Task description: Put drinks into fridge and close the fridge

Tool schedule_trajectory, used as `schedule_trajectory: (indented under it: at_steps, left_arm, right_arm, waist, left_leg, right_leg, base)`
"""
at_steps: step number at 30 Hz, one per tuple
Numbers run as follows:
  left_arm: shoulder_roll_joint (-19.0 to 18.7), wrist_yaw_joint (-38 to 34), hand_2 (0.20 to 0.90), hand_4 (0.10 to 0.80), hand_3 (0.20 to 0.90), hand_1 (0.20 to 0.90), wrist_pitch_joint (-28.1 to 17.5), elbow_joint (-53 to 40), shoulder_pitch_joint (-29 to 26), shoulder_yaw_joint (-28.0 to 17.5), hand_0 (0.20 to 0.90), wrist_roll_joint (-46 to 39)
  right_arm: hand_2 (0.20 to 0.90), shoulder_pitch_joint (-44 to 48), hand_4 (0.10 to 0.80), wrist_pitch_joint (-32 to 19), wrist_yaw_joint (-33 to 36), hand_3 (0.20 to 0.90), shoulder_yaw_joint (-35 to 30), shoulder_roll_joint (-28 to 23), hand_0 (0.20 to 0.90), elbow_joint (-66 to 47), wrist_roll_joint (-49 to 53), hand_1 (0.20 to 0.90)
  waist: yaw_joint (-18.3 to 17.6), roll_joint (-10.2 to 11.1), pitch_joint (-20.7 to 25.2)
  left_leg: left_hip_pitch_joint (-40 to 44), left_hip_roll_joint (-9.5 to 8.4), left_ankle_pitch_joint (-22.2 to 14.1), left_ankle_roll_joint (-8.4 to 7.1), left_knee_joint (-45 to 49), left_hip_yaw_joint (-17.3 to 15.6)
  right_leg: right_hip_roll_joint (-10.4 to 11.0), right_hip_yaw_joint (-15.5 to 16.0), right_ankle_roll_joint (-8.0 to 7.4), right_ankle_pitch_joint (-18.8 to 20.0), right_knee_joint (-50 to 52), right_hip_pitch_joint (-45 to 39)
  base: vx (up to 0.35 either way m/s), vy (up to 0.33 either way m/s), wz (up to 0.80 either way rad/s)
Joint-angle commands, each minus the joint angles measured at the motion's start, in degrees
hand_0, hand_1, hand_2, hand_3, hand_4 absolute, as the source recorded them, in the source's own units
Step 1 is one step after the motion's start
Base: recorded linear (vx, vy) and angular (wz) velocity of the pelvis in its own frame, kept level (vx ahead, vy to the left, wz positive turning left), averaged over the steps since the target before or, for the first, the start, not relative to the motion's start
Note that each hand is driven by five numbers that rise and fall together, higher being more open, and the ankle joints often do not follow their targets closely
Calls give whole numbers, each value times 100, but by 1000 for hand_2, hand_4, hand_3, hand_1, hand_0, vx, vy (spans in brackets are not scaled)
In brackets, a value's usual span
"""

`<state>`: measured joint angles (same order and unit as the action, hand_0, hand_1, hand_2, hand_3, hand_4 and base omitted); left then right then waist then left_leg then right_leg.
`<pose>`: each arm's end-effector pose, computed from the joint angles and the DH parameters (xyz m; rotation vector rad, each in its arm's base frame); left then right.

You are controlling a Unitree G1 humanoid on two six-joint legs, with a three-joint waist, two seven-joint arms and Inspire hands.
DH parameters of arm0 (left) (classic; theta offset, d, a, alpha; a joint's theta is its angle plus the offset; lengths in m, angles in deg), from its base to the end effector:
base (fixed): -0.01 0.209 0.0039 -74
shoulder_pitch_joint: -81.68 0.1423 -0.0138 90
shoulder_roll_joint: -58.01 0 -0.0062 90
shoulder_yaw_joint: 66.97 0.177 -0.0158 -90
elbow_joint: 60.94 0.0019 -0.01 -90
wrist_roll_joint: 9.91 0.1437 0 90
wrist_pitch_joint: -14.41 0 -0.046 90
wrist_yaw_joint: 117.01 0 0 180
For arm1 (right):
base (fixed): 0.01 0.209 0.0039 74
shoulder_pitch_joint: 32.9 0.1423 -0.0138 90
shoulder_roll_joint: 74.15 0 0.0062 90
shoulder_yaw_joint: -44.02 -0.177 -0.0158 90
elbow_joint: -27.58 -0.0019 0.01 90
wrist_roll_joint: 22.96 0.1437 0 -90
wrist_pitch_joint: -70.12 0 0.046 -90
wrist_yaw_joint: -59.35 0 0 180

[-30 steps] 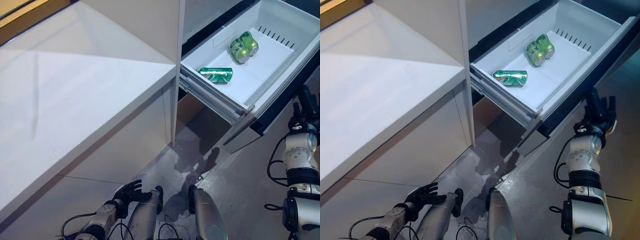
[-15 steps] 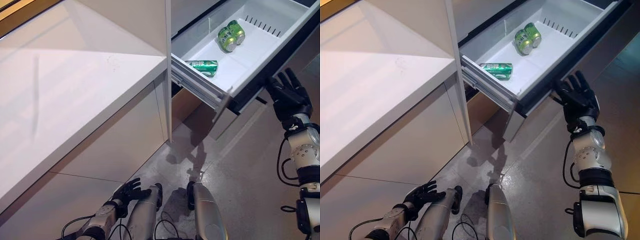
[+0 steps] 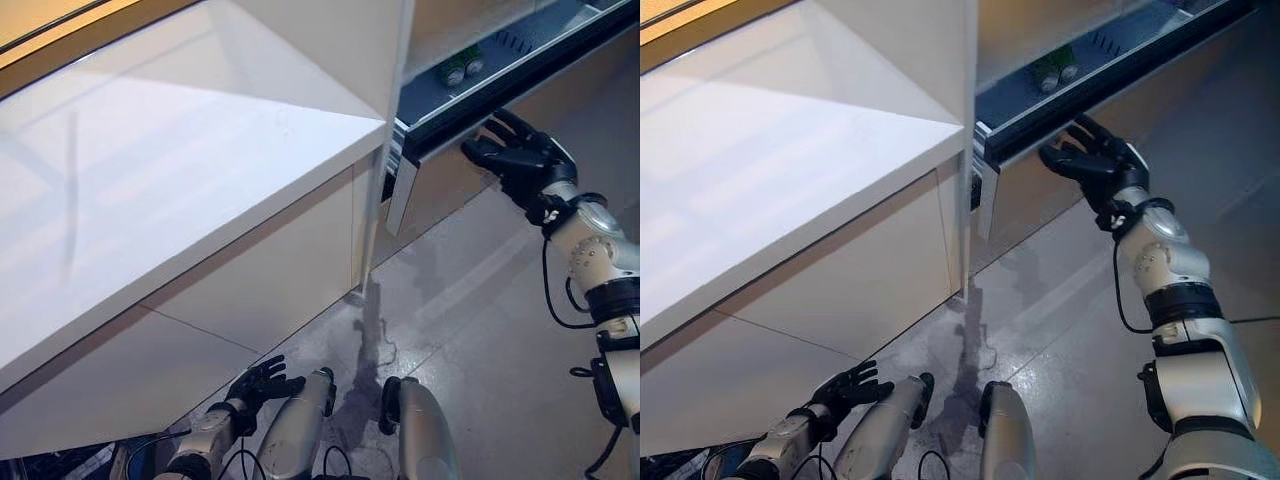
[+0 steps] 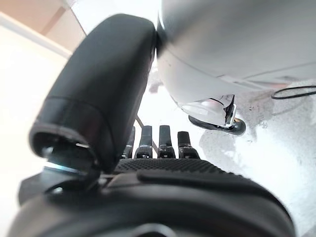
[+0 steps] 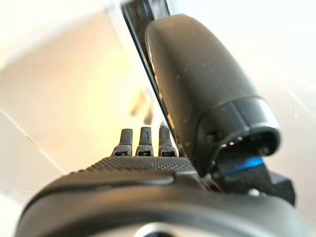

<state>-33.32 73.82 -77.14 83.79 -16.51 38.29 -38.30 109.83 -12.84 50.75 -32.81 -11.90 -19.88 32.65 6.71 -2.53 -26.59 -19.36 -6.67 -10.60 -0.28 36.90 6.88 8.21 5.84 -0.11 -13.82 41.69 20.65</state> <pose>0.1674 0.2140 -0.0743 -0.1146 0.7986 -0.0772 0.3336 -0.2722 0.2116 0.1943 -0.1059 0.0660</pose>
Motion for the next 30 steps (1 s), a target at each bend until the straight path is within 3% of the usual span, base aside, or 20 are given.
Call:
schedule_trajectory:
  at_steps: [1, 9, 14, 19, 21, 30]
  left_arm:
    - [-413, 81, 900, 800, 900, 900, 78, -12, 845, 340, 900, 230]
    - [-422, 94, 900, 800, 900, 900, 48, 69, 805, 328, 900, 278]
    - [-444, 157, 900, 800, 900, 900, 9, 178, 773, 296, 900, 348]
    - [-407, 26, 900, 800, 900, 900, -27, 251, 734, 117, 900, 258]
    - [-299, -57, 900, 800, 900, 900, -51, 317, 744, -49, 900, 247]
    - [48, -162, 900, 800, 900, 900, -224, 481, 928, -398, 900, 251]
  right_arm:
    - [900, 1155, 800, -668, -81, 900, -45, 155, 900, -143, -74, 900]
    - [900, 1047, 800, -886, 481, 900, -184, 180, 900, 39, -82, 900]
    - [900, 456, 800, -772, 457, 900, -454, 340, 900, -99, 463, 900]
    - [900, -1327, 800, -579, -75, 900, -677, 724, 900, -1094, 316, 900]
    - [900, -2495, 800, -539, -280, 900, -872, 1099, 900, -1442, 209, 900]
    - [900, -4450, 800, -829, -679, 900, -986, 1938, 900, -1390, -617, 900]
  waist:
    - [389, 214, 418]
    - [366, 261, 479]
    - [236, 354, 629]
    - [-53, 500, 988]
    - [-239, 558, 1259]
    - [-551, 557, 1818]
  left_leg:
    - [212, -156, -160, 576, -132, -192]
    - [468, -106, -32, 567, -546, -171]
    - [851, 47, 235, 489, -1239, -149]
    - [1287, 258, 594, 357, -2179, -229]
    - [1550, 338, 749, 272, -2706, -334]
    - [2036, 509, 1032, 98, -3482, -663]
  right_leg:
    - [28, -114, 164, 475, -460, -475]
    - [83, -118, 27, 669, -858, -683]
    - [26, -165, -124, 956, -1560, -969]
    - [-127, -196, -231, 1312, -2675, -1353]
    - [-263, -226, -248, 1447, -3270, -1650]
    - [-558, -214, -203, 1651, -4128, -2198]
  base:
    - [21, 35, 12]
    - [7, 3, 9]
    - [-14, -65, -2]
    - [-71, -116, -9]
    - [-57, -149, -17]
    - [-52, -69, -18]
